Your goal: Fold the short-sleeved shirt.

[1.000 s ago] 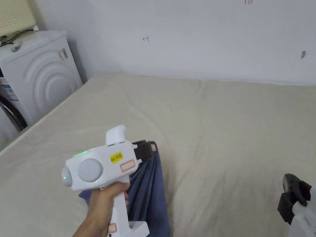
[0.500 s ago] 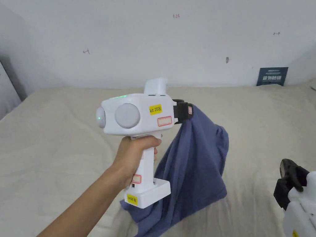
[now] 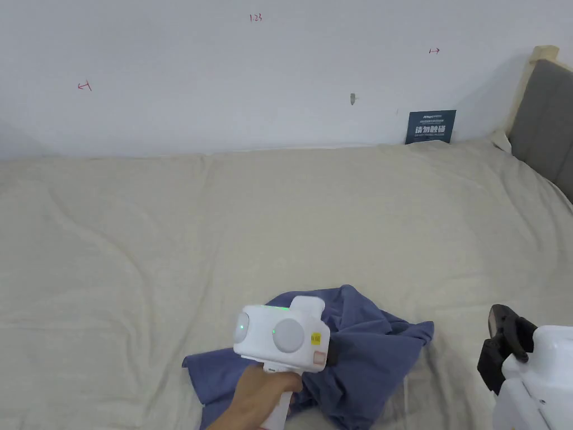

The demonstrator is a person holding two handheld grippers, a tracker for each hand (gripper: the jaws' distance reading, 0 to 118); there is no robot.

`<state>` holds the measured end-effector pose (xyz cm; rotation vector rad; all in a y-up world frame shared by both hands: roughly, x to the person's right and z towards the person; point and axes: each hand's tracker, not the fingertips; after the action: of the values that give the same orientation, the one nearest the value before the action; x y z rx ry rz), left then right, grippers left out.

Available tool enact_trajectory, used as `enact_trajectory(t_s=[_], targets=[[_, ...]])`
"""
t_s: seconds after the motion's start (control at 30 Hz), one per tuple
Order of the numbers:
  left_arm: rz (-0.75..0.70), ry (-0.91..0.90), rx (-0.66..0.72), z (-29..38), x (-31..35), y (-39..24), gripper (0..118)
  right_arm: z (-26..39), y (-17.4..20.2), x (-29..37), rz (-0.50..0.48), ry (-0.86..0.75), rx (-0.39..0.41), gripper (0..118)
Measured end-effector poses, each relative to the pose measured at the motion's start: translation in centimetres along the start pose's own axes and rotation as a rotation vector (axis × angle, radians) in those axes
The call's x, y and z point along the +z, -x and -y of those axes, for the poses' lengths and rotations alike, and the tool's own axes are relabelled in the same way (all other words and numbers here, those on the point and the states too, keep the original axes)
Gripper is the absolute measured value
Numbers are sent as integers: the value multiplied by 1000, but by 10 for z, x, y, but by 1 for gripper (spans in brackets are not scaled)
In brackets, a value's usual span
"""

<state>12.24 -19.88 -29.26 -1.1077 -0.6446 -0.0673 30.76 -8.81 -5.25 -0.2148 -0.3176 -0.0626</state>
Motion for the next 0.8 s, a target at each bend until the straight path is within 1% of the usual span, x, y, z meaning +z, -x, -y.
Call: enact_trajectory(t_s=[0.1,0.13,0.17,0.2,0.23,0.27,0.3,0.33,0.43,0.5,0.6,0.73,0.8], targets=[[-86,39,-9,10,-27,3,1,4,1,-2,-4,16,5,0],[-102,20,-7,13,-29,3,1,4,1,-2,-5,19,7,0],[-101,6,-8,16,-29,4,6,4,1,-2,-6,21,9,0],[-86,-13,12,17,-24,4,19,4,2,-1,-6,21,11,0],[-70,-47,29,17,-17,4,55,4,1,-1,-5,20,12,0],[-49,-75,46,17,-9,5,86,3,1,0,-4,19,12,0],[-16,-102,63,16,6,6,108,2,2,0,-2,17,13,0],[4,-137,79,15,17,6,114,0,2,1,-1,14,11,0],[40,-290,133,8,67,9,114,-9,4,5,-1,-8,-2,0],[18,-425,142,9,102,11,114,-17,6,8,-2,-31,-5,0],[-44,-629,126,13,157,15,114,-32,12,13,-10,-75,1,0],[-152,-793,96,25,208,25,114,-50,20,17,-22,-129,9,0],[-233,-873,83,36,228,31,113,-59,26,19,-29,-161,17,0]])
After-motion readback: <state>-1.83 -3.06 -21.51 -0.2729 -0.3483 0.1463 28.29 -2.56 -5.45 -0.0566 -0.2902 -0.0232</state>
